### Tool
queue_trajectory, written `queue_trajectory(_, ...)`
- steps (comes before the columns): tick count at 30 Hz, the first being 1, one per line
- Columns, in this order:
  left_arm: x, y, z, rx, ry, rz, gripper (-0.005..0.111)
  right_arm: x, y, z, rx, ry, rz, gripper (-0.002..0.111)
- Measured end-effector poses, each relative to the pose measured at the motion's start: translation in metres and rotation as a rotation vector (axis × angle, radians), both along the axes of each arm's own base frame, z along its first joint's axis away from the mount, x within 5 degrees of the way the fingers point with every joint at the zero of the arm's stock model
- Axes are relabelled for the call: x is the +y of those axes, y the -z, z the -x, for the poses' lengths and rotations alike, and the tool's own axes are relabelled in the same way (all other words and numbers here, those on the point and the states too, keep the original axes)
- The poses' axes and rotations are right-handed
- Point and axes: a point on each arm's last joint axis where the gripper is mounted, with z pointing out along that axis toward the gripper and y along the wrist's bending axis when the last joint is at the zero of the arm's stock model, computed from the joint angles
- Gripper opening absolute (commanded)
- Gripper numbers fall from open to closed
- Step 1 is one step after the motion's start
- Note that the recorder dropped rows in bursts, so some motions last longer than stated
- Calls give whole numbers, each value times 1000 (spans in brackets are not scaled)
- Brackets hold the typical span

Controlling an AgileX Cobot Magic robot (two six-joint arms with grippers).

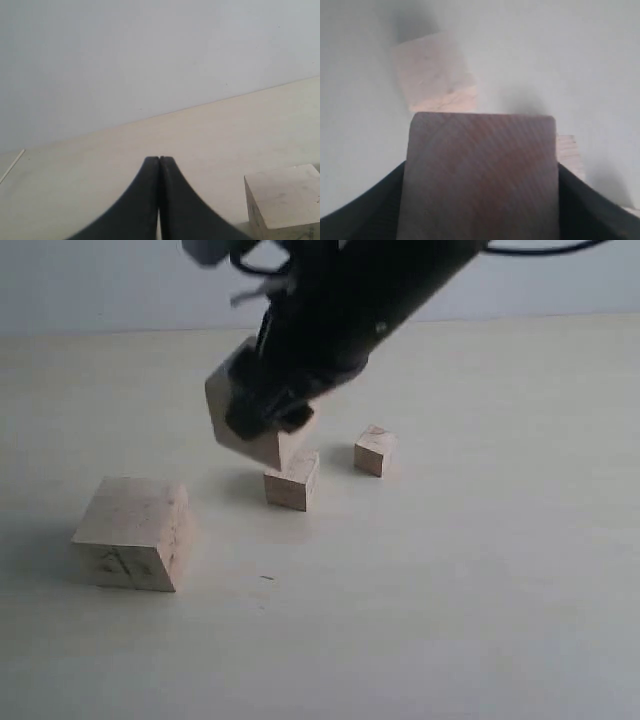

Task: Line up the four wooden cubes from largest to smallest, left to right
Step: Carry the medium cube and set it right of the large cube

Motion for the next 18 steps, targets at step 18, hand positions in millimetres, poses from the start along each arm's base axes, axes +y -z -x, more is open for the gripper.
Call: queue_trajectory(18,0,0,0,0,0,0,0,31,130,-4,88,-330,34,0)
